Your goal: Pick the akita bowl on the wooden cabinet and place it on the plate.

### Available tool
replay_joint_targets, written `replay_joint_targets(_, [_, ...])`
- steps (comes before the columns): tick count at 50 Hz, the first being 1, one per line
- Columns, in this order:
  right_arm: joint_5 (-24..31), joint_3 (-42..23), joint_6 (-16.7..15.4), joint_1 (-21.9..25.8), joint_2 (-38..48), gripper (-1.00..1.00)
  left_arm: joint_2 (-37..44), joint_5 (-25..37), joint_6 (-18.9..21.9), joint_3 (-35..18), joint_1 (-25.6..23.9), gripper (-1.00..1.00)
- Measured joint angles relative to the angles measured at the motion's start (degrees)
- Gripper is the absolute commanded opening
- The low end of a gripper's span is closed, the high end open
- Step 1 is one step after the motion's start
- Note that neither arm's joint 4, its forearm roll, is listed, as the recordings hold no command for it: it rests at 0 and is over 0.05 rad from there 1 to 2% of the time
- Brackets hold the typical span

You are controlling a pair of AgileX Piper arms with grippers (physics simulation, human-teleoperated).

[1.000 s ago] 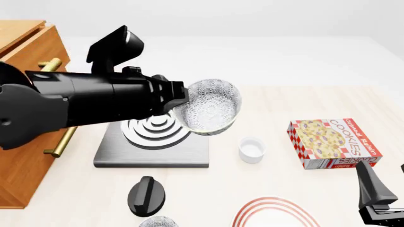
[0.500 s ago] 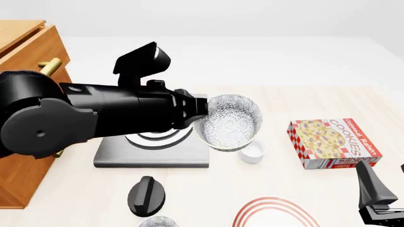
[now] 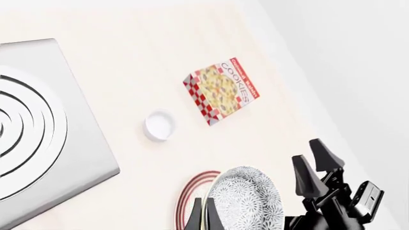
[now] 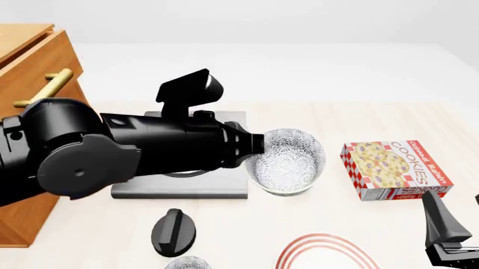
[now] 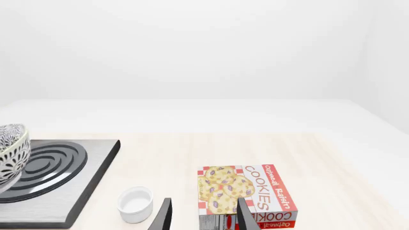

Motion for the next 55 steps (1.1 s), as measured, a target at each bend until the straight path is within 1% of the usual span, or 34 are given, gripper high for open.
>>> replay_joint_targets(25, [0.0, 0.0, 0.0, 0.0, 0.0, 1.00, 3.8, -4.0, -2.2, 2.3, -1.7, -1.00])
replay_joint_targets(55, [0.0, 0.0, 0.0, 0.0, 0.0, 1.00, 8.0, -7.5, -4.5, 3.5, -3.6, -1.00])
